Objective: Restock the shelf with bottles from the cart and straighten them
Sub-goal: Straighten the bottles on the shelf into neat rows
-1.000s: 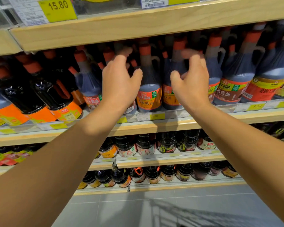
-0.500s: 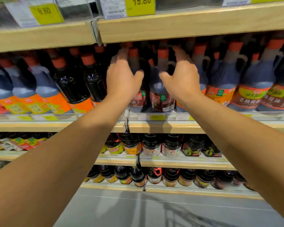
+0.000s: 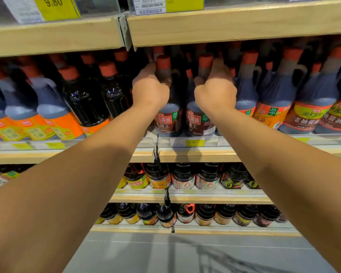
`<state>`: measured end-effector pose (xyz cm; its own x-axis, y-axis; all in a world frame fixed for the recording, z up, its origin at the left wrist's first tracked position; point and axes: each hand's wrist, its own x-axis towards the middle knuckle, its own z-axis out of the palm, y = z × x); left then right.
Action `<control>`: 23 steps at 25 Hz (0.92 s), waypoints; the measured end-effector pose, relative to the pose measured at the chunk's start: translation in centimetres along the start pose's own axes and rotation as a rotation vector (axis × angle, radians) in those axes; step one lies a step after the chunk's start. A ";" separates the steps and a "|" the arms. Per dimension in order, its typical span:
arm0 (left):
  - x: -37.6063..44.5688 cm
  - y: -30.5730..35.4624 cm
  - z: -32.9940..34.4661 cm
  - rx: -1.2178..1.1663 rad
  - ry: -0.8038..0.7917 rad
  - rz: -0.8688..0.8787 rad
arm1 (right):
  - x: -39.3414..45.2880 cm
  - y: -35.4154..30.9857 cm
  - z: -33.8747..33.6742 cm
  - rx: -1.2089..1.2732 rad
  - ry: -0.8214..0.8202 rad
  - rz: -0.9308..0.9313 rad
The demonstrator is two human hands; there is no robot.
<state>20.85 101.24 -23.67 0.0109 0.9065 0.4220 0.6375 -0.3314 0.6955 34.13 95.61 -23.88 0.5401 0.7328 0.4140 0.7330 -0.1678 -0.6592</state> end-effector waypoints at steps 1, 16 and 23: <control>0.1 -0.4 -0.4 -0.055 -0.024 0.010 | 0.1 -0.1 0.0 0.006 -0.004 0.013; 0.1 -1.0 -0.3 -0.223 -0.119 0.016 | 1.6 0.3 0.4 0.055 -0.096 0.005; 0.1 -0.4 0.2 0.032 0.032 0.072 | 1.3 0.3 0.7 0.010 -0.061 -0.023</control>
<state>20.75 101.50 -24.02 0.0331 0.8717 0.4889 0.6605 -0.3862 0.6439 34.76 96.93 -24.03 0.4970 0.7750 0.3903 0.7406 -0.1445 -0.6562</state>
